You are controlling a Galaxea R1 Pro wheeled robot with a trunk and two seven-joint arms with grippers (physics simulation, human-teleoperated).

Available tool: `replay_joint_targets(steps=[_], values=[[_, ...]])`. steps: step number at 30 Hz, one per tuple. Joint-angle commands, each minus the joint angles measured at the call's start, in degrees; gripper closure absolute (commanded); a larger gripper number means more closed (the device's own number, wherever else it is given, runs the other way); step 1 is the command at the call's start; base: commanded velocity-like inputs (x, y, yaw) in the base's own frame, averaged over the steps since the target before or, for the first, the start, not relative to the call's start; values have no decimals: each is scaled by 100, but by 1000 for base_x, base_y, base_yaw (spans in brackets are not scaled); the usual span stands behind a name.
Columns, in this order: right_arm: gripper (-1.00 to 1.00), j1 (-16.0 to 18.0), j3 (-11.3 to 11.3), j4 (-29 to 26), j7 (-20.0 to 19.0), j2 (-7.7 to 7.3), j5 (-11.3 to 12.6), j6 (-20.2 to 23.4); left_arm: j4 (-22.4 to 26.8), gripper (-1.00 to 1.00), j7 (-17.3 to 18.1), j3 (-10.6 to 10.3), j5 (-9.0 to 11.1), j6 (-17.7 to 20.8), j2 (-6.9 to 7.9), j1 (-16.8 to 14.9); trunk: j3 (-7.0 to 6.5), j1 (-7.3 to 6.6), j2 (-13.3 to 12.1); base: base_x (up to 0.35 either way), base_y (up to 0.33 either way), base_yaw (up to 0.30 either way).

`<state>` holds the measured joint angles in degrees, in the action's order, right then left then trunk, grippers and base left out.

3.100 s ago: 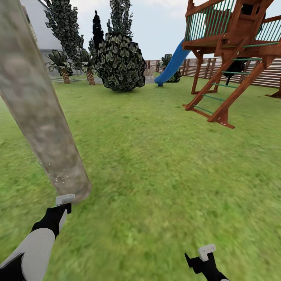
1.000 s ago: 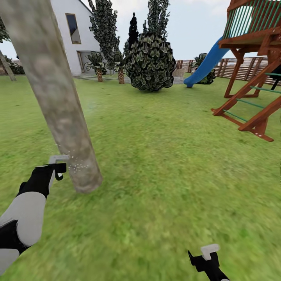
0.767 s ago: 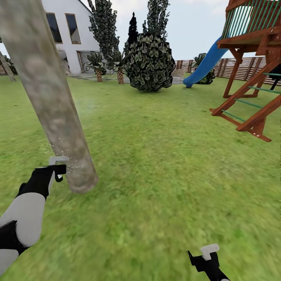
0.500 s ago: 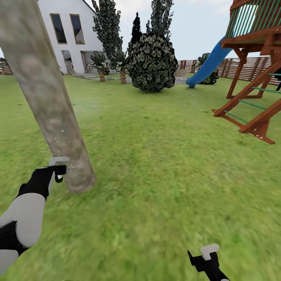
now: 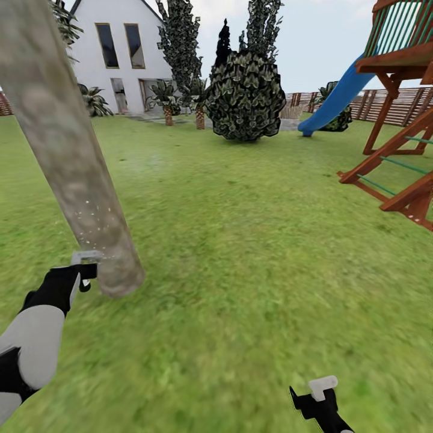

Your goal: In the garden, pick up the pesticide atomizer on the floor and spray pesticide onto both trees until each tree trunk is fully covered.

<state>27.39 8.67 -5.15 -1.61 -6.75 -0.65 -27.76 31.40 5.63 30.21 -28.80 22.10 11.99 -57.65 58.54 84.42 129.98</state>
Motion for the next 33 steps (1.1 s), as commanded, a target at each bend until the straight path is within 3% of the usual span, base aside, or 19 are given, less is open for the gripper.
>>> replay_joint_targets(steps=[1, 7, 20, 23, 27, 33], values=[[-100, 3, 4, 1, -15, -1, -5, -15, 21, 100, 45, 40, -62, 22, -2, -4, 5, 0, 2, 118, -272, 0], [-100, 3, 4, -4, -16, 3, -5, -17, -15, 100, -104, 38, -59, 20, 298, 81, 5, 0, 2, 128, -272, 1], [-100, 3, 10, 3, -50, 16, -5, -13, -178, 100, -132, 37, -36, 5, 261, 219, 5, 0, 2, 141, -266, 251], [-100, 3, 11, 5, -50, 16, -5, -13, -178, 100, -265, 44, -45, 5, 331, 226, 5, 0, 2, 196, -229, 277], [-100, 3, 12, 5, -50, 16, -5, -16, -209, 100, -471, 14, -15, 5, 251, 227, 5, 0, 2, 199, -227, 277], [-100, 3, 10, 5, -50, 16, -5, -13, -309, 100, -484, 2, 3, 5, -161, 228, 5, 0, 2, 199, -227, 277]])
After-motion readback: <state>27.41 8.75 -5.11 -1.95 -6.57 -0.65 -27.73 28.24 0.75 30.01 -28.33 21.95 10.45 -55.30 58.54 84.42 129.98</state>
